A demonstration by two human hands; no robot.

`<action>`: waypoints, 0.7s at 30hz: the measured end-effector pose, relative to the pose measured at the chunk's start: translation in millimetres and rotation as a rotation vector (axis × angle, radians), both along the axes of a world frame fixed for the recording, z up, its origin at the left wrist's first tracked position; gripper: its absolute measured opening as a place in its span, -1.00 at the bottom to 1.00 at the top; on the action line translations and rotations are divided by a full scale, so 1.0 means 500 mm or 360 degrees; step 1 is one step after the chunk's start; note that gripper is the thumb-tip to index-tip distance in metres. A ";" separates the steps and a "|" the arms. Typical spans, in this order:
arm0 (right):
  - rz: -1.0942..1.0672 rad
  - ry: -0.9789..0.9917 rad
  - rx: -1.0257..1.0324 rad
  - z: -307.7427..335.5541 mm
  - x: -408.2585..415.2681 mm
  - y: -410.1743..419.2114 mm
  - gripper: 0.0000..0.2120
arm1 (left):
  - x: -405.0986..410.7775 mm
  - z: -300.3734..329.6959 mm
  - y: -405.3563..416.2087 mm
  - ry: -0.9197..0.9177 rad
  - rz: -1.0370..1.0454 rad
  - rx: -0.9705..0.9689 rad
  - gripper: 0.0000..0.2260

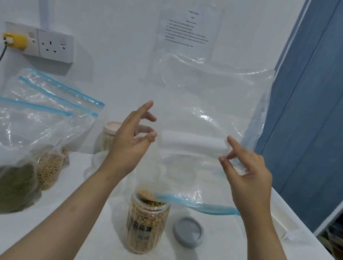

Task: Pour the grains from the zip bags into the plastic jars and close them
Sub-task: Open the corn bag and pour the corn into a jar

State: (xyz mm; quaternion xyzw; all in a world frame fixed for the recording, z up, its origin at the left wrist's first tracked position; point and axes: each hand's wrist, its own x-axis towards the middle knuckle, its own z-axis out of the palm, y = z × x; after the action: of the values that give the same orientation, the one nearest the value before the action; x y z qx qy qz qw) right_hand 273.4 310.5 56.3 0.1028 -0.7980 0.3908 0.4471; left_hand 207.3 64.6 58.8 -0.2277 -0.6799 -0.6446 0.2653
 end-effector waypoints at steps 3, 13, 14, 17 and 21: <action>-0.0006 0.0072 -0.0040 0.002 -0.001 -0.003 -0.55 | 0.001 0.009 0.005 0.0017 -0.0020 0.0000 -0.38; 0.0104 0.0127 -0.0119 0.001 -0.015 -0.009 -0.54 | -0.002 0.017 0.007 0.0036 0.0008 -0.0052 -0.41; 0.0109 0.0131 -0.0118 0.002 -0.016 -0.010 -0.54 | -0.002 0.018 0.006 0.0034 0.0012 -0.0052 -0.41; 0.0145 0.0136 -0.0104 0.005 -0.021 -0.012 -0.53 | -0.004 0.020 0.004 0.0035 0.0040 -0.0054 -0.42; 0.0155 0.0152 -0.0160 0.012 -0.029 -0.012 -0.53 | -0.004 0.021 0.002 0.0014 0.0020 -0.0043 -0.42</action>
State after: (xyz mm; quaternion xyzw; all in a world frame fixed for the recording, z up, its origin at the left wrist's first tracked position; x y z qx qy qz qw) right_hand 258.7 304.7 62.2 0.1376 -0.7491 0.4463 0.4697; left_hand 205.0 65.5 69.3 -0.2298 -0.6887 -0.6327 0.2693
